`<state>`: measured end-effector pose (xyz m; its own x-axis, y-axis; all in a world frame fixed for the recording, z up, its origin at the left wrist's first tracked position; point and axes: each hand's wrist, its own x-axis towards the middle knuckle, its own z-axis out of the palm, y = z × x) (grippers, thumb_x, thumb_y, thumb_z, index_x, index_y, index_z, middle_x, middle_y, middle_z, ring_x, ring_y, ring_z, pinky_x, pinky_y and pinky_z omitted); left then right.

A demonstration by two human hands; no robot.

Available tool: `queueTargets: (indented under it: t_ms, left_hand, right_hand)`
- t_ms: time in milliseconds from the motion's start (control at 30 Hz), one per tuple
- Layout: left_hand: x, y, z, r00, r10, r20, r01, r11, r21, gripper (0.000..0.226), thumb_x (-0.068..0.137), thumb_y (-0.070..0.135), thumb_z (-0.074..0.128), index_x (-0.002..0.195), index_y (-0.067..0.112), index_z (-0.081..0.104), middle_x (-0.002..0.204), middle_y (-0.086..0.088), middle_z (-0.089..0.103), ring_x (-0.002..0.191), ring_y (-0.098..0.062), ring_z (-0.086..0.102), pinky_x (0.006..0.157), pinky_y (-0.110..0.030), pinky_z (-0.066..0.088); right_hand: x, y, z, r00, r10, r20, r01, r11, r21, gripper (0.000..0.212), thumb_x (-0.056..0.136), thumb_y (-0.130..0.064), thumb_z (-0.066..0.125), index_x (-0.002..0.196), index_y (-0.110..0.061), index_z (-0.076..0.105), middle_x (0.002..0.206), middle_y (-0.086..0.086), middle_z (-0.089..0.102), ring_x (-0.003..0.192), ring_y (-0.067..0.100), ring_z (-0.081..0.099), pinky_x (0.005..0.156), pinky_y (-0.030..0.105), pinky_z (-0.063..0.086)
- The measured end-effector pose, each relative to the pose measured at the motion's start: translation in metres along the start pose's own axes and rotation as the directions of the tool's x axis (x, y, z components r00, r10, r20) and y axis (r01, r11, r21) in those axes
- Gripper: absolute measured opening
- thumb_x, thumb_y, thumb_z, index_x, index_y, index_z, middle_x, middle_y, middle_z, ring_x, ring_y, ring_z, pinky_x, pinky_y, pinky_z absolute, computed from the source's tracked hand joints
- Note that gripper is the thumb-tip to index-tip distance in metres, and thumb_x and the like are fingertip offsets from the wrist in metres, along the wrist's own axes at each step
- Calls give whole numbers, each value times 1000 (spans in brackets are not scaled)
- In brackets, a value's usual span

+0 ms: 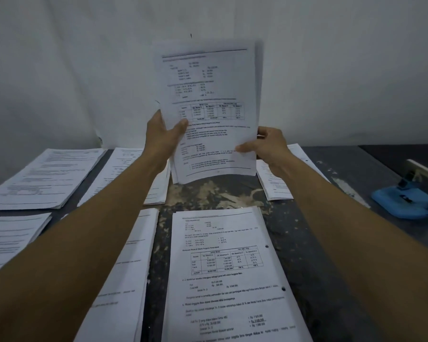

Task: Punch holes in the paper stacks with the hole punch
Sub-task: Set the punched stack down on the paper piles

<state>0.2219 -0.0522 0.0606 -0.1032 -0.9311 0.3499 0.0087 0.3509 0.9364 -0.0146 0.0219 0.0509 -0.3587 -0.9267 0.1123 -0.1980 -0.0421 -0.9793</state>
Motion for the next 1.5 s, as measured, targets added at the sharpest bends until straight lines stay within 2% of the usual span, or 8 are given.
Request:
queueTargets:
  t_ms: [167,267,400,567,800,1167,1300,1500]
  left_hand:
    - [-2,-5,-2,1000,-17,12,17,1000,12,37,86,23,79,118,19,62,106,12,70,84,-1,72,68,-21,60]
    - [-4,-9,-4,1000,-11,11,11,1000,22,31,88,21,76,116,21,62,102,14,70,80,1,72,63,-17,57]
    - [-4,-7,-6,1000,13,-5,-13,1000,21,27,91,18,72,117,19,65,104,11,72,85,-3,72,66,-18,57]
    - [-2,3,-8,998,65,3,-65,998,6,26,89,21,74,114,24,64,105,12,71,85,-2,72,66,-18,57]
    - [-6,9,-3,993,115,-11,-115,993,29,21,93,20,71,113,19,66,97,16,70,78,5,71,62,-12,54]
    - [-11,6,1,992,118,-36,-118,993,22,21,93,19,71,113,19,65,96,18,69,76,8,70,59,-10,53]
    - [-6,14,-2,991,125,-55,-125,992,10,25,91,23,73,115,19,66,101,15,71,82,1,71,64,-14,57]
    - [-16,-7,-6,999,40,-7,-41,999,-32,39,89,26,75,123,11,65,113,2,73,94,-11,72,76,-25,61]
  right_hand:
    - [-2,4,1,1000,-10,14,10,1000,-27,43,67,-3,88,105,-11,72,101,-2,73,88,14,71,69,26,60]
    - [-3,5,2,999,-33,20,33,999,11,37,73,-8,86,105,-17,70,99,-7,72,86,10,71,64,22,58]
    - [-1,1,5,999,-51,16,51,999,19,34,76,-12,85,104,-20,69,100,-8,72,91,12,70,75,29,60]
    - [-1,-9,8,998,-62,-6,62,997,40,32,74,-9,85,98,-22,69,97,-7,72,86,12,70,59,23,57]
    - [-3,-14,15,993,-115,-37,116,993,33,21,84,-9,76,94,-25,69,87,-16,70,78,0,68,57,12,52]
    - [-6,-10,17,992,-97,-78,103,992,69,19,87,-6,71,100,-20,69,93,-10,71,88,10,69,69,23,57]
    - [-5,-19,12,987,-132,-91,137,989,50,22,84,-7,74,94,-26,69,95,-10,72,86,9,69,63,20,55]
    - [-9,2,13,999,-19,-41,22,998,60,29,79,-1,75,92,-26,66,91,-13,69,85,8,65,64,21,52]
